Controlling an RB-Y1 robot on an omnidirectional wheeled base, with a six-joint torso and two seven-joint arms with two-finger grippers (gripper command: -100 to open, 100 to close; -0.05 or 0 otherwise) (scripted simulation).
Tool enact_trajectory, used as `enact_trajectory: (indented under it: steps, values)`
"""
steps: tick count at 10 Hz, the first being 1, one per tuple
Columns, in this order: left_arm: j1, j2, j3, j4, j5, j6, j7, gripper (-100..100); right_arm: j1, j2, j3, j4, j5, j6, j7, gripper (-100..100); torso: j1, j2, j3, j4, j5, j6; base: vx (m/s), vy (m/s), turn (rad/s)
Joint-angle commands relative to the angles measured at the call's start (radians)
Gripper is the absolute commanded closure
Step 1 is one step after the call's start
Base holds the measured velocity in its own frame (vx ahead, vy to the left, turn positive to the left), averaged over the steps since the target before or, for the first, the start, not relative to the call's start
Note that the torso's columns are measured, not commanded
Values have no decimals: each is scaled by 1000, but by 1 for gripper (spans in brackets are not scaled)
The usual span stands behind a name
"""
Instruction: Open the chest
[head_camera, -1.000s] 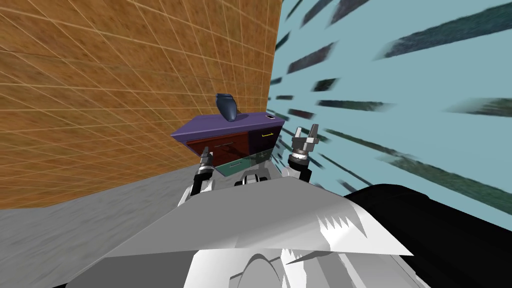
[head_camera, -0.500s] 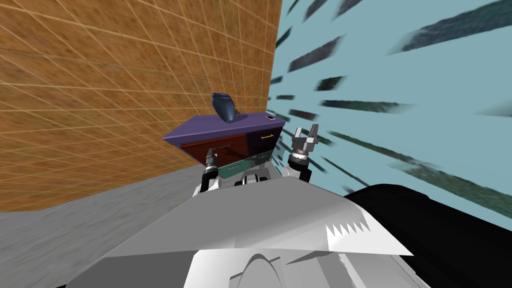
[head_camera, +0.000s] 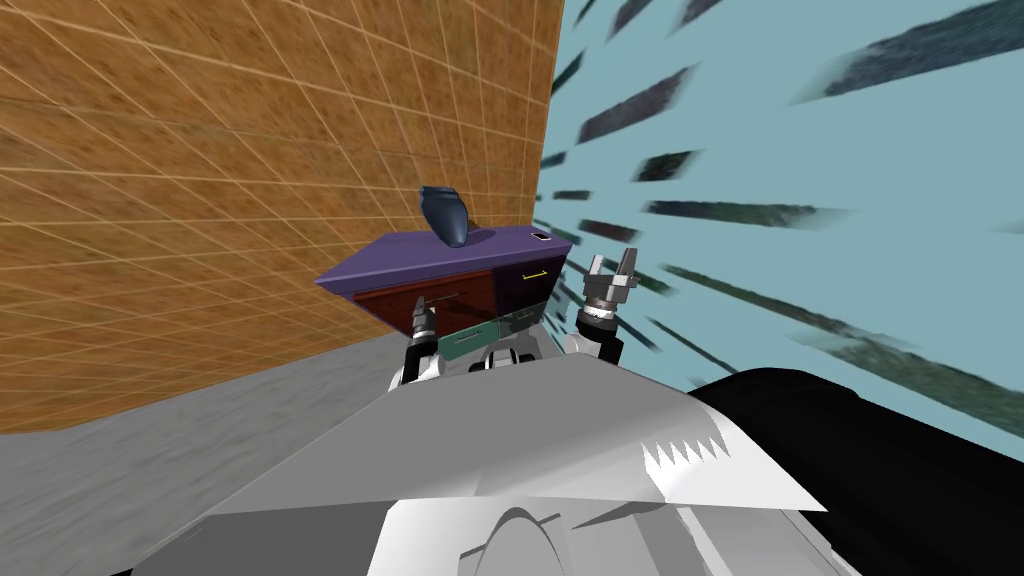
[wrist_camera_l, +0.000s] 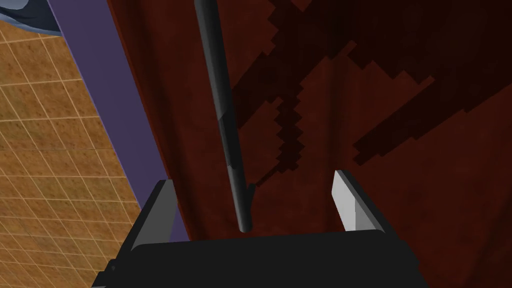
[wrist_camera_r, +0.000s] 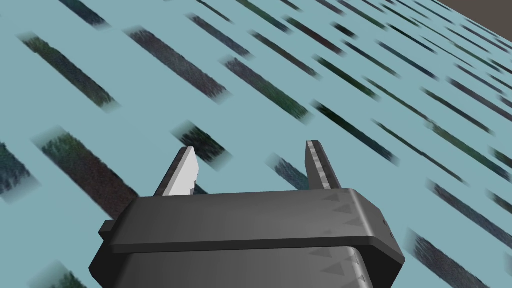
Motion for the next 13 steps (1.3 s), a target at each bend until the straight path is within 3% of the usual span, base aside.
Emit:
enact_trajectory:
  steps: [1,2,5,8,11,13]
  values:
    - [3,1,-2,15,0,-14,1,100,0,0,0,0,0,0,0,0,-1,5,3,1,0,0,-33,2,12]
    - [-1,47,-3,12,0,-23,1,-100,0,0,0,0,0,0,0,0,2,-1,1,-3,3,1,-13,-8,-3]
    - [-1,128,-3,13,1,-17,1,-100,0,0,0,0,0,0,0,0,0,-3,-2,-1,0,0,-1,-5,1]
    - [-1,183,-4,10,1,-5,2,-100,0,0,0,0,0,0,0,0,0,-1,0,0,0,0,3,-10,1]
    - [3,201,-4,-22,4,54,2,-100,0,0,0,0,0,0,0,0,-3,0,0,0,-1,0,-4,-64,7]
    - [8,164,-3,-54,5,78,2,-100,0,0,0,0,0,0,0,0,-1,0,0,0,0,0,-1,-68,6]
